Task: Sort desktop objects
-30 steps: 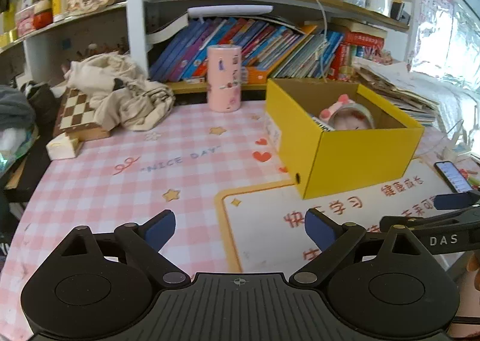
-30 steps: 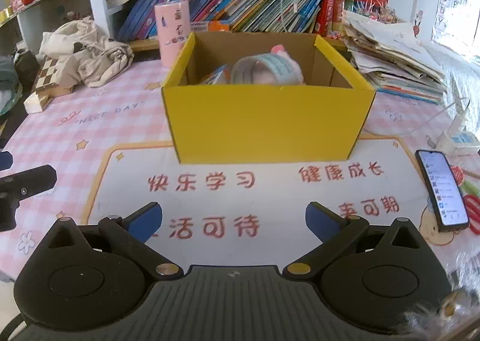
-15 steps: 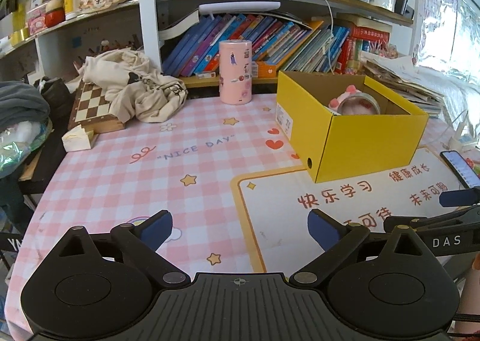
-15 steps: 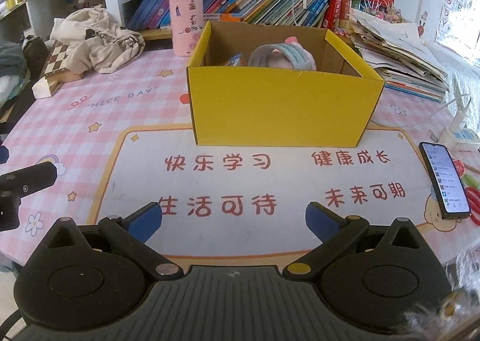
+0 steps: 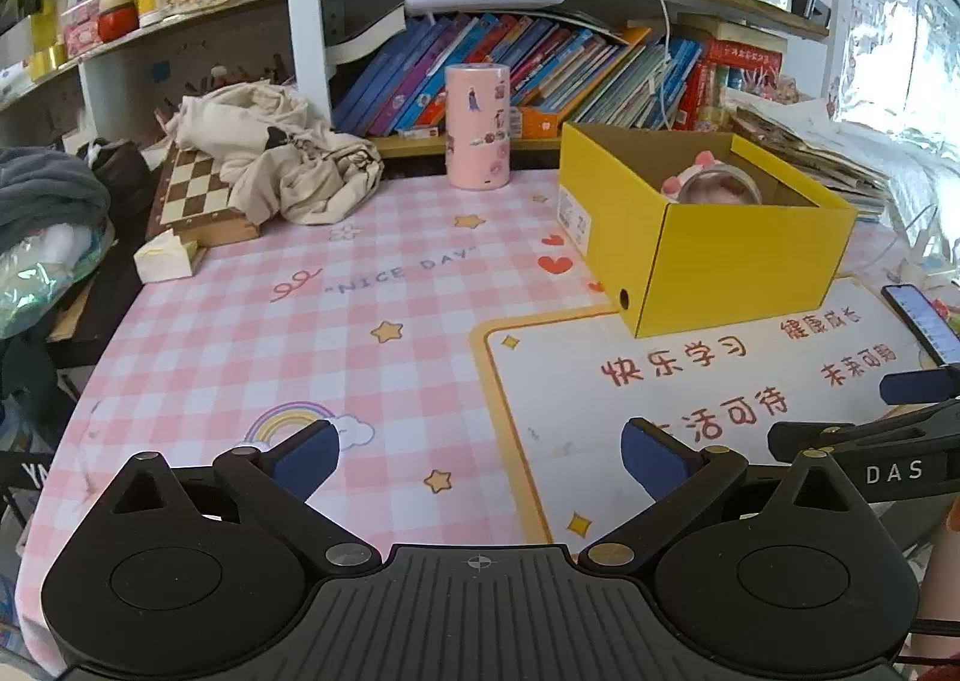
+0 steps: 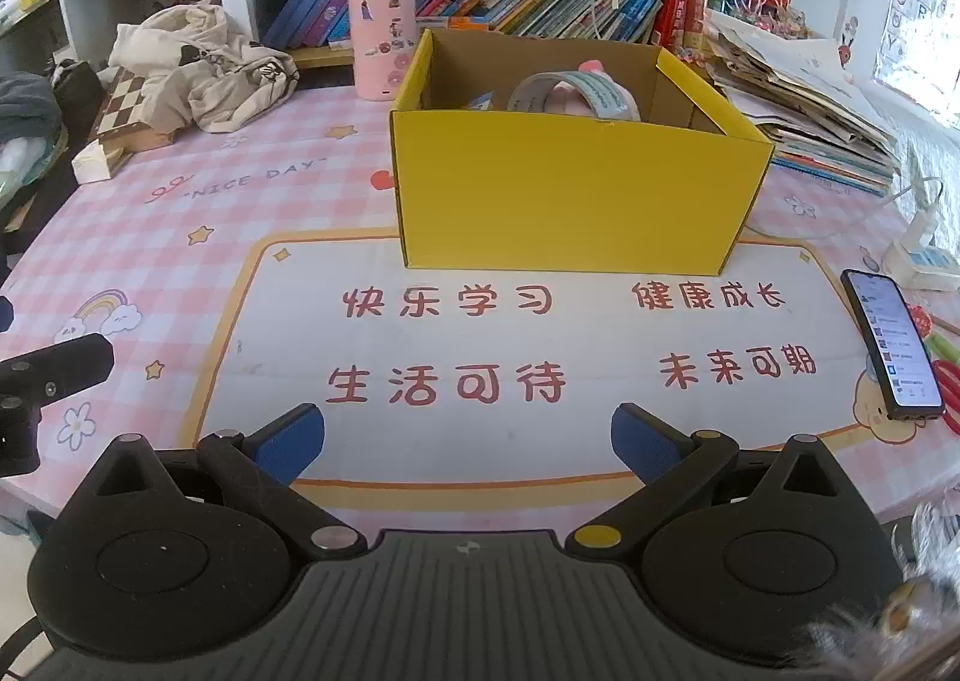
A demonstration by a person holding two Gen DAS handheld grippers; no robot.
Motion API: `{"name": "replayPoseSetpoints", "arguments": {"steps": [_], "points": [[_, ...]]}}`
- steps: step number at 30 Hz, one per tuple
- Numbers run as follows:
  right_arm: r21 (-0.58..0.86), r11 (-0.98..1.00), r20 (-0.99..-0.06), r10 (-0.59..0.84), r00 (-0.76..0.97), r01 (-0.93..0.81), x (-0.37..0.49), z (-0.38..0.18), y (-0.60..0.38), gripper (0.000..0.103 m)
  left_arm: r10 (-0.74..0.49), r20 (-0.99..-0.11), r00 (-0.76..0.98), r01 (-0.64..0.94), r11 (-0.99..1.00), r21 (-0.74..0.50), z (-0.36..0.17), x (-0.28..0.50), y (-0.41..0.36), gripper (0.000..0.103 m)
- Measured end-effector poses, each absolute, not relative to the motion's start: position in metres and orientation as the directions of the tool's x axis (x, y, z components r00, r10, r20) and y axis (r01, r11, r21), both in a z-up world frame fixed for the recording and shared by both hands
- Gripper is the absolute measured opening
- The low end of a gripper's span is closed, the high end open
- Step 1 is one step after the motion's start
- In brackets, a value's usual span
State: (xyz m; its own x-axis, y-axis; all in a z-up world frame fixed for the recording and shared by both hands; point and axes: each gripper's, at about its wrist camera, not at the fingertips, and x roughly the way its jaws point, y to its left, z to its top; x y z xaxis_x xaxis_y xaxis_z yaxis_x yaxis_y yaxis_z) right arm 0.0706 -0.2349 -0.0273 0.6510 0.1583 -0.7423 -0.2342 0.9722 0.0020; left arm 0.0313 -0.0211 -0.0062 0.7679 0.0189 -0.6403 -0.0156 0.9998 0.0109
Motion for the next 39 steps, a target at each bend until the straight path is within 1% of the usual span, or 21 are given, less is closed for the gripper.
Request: {"name": "replayPoseSetpoints", "arguments": {"steps": [19,39], "points": [[-0.003,0.968,-0.736,0.168,0.656,-0.251,0.0643,-0.0248,-0.2285,0.103,0.035,-0.646,0.763,-0.043,0.999,0.004,-0.0053,0.0227,-0.0128,0.103],[-0.006,0.97,-0.742,0.16,0.651,-0.245,0.0645,-0.0258,-0.2313,0.103,-0.003,-0.655,0.755,-0.011,1.0,-0.018,-0.0078,0.0247,-0.0162,0.103]]}}
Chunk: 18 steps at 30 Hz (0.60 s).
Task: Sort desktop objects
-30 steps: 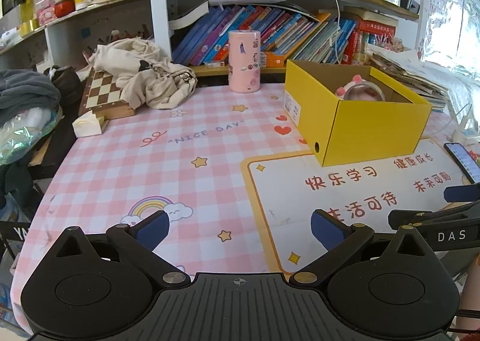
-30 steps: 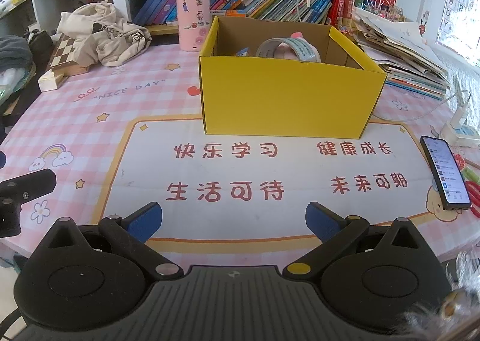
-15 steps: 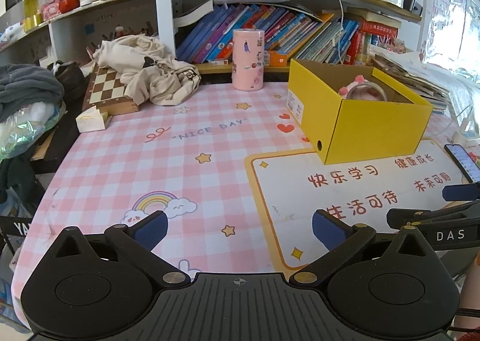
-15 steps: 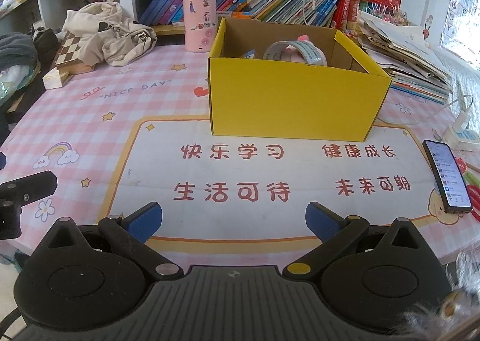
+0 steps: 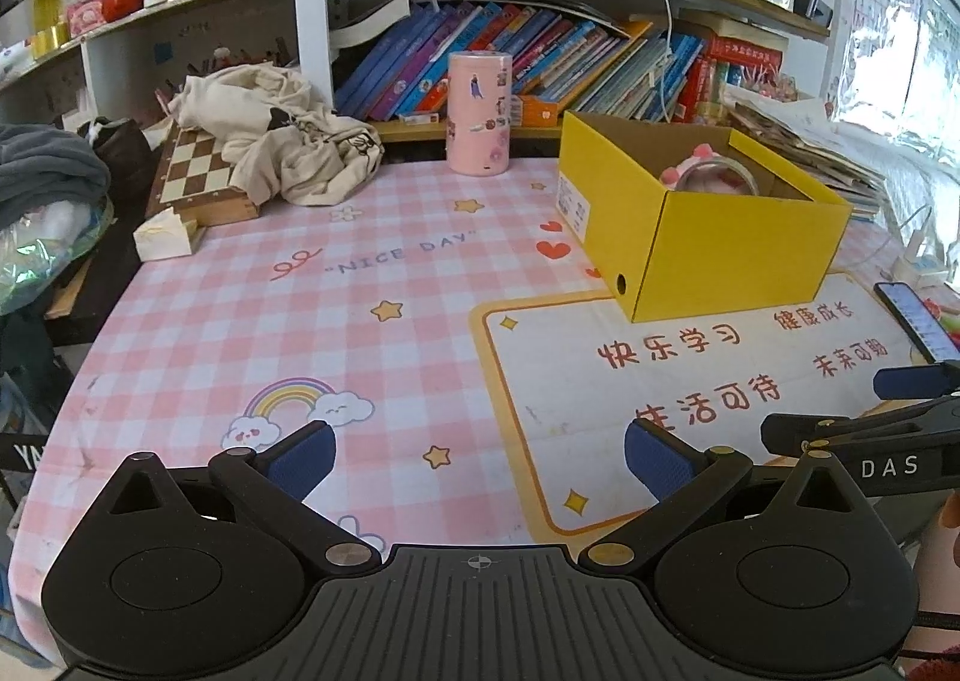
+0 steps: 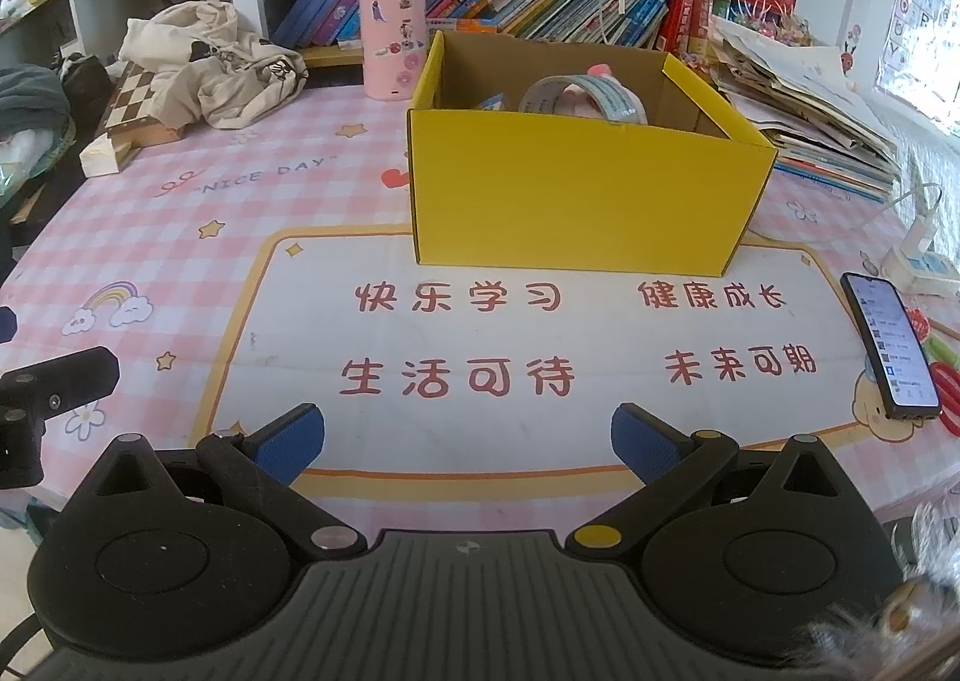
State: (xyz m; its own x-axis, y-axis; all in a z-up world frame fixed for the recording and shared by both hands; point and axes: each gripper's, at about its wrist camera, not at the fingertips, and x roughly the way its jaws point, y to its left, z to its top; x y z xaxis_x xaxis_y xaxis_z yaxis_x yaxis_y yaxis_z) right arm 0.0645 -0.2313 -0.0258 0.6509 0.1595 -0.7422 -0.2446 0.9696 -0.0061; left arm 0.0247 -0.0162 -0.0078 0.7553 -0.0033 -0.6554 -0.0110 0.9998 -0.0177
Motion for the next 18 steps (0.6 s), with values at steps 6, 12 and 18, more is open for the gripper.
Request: {"name": "replayPoseSetpoints", "arguments": {"steps": [6,12,18], "points": [[-0.006,0.969,-0.745,0.161,0.648,-0.247,0.0653,-0.0262,-0.2314,0.103,-0.009,-0.655,0.756,-0.003,1.0,-0.016,-0.0077,0.0252,-0.0171,0.103],[-0.006,0.968,-0.748,0.162,0.644,-0.25,0.0663,-0.027,-0.2316,0.103,-0.006,-0.658,0.753,-0.008,1.0,-0.019,-0.0077,0.0257,-0.0167,0.103],[-0.007,0.969,-0.748,0.158,0.644,-0.246,0.066,-0.0275,-0.2289,0.103,-0.005,-0.656,0.755,-0.01,1.0,-0.02,-0.008,0.0261,-0.0183,0.103]]}}
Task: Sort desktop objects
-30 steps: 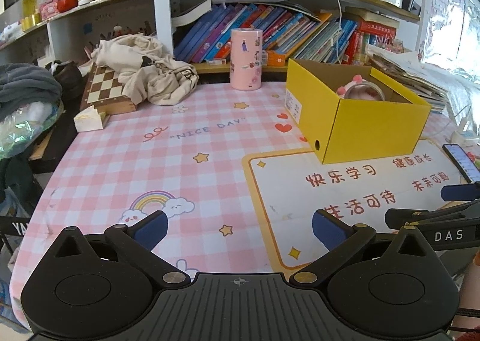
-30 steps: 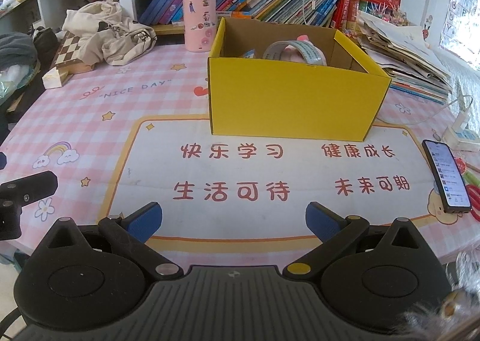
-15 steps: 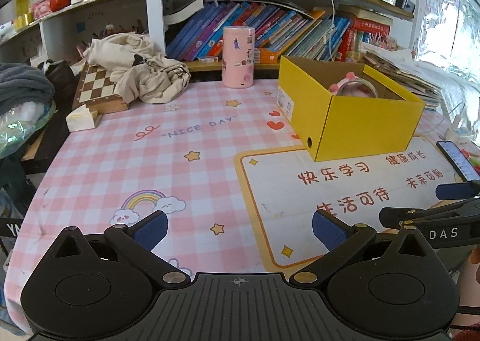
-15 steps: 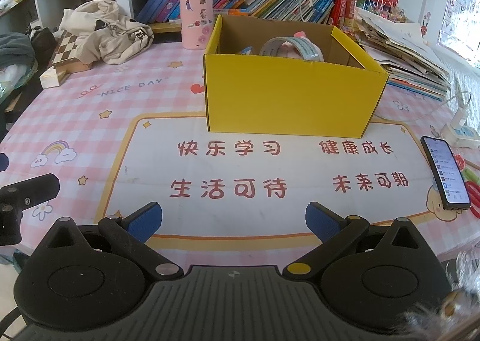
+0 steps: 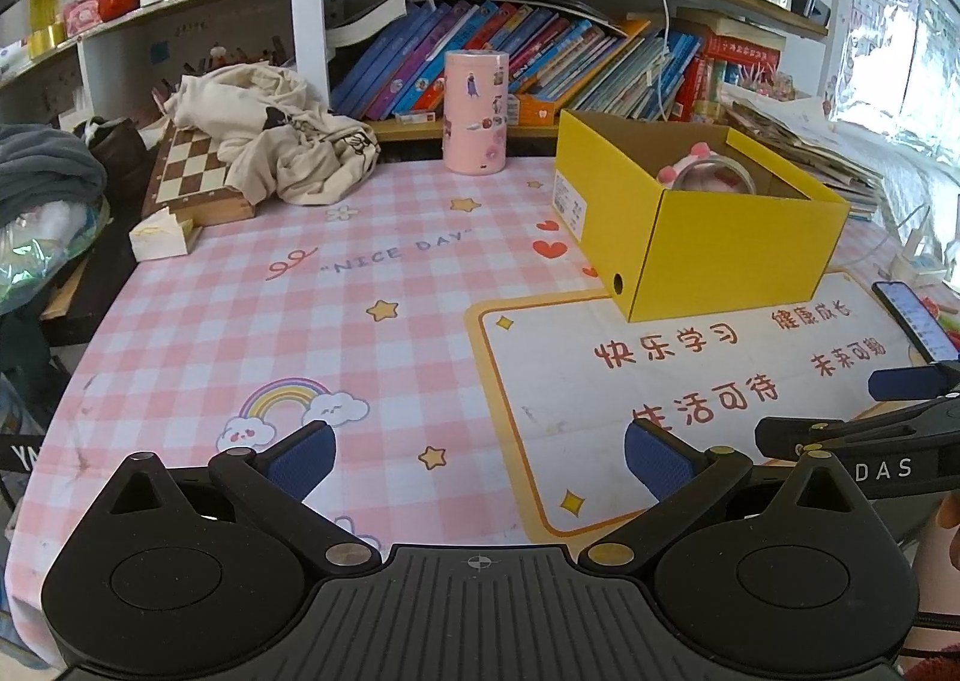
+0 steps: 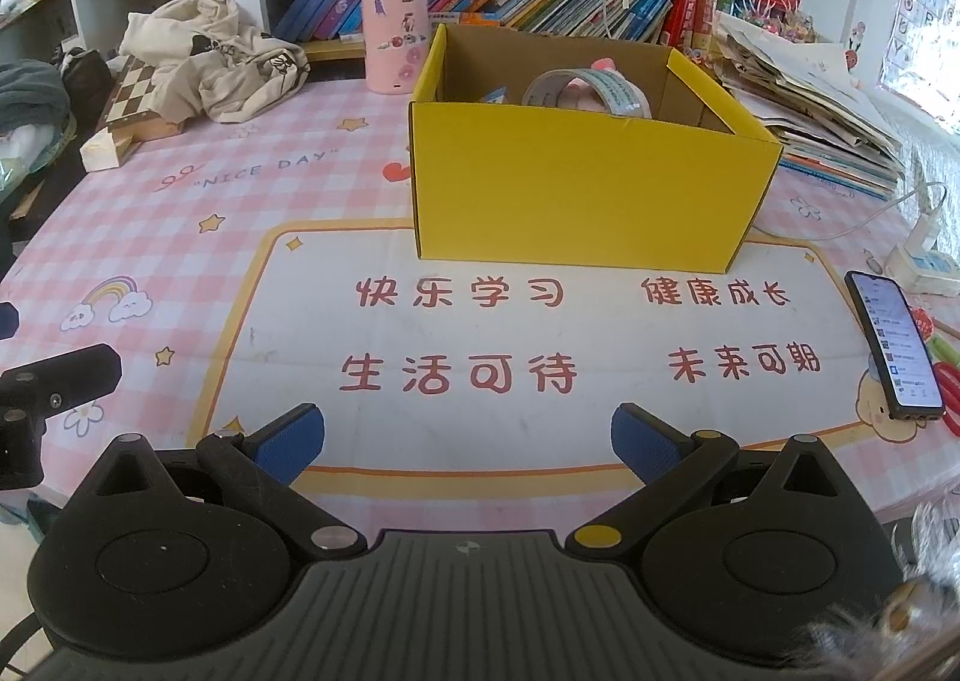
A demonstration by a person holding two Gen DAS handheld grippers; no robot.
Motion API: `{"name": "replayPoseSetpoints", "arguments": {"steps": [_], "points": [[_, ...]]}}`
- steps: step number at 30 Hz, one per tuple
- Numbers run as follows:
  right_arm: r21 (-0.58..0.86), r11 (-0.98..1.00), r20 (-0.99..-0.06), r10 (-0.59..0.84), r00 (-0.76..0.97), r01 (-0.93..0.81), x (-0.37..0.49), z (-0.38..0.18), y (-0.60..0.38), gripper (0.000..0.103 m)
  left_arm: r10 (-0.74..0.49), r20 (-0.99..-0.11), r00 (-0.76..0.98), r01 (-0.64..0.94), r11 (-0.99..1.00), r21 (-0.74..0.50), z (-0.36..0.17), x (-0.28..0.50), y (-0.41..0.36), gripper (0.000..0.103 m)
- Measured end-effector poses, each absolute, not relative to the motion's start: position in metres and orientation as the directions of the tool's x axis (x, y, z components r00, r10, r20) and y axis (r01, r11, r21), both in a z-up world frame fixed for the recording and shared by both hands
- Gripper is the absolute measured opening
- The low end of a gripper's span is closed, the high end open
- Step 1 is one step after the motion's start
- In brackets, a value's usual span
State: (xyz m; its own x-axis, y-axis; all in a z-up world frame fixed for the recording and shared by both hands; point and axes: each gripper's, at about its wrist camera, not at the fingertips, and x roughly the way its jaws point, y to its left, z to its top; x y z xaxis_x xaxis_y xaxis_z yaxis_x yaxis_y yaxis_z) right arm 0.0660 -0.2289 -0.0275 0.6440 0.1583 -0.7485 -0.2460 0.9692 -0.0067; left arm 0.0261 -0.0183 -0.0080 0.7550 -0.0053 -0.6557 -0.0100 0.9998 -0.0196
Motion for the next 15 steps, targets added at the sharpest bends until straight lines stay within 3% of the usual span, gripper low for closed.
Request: {"name": "replayPoseSetpoints", "arguments": {"steps": [15], "points": [[-0.014,0.966,-0.761,0.158,0.629,-0.26,0.0671,-0.0295,-0.2332,0.103,-0.043,-0.626,0.778,-0.006,0.997,-0.075,-0.005,0.0257,-0.0188,0.103]]}}
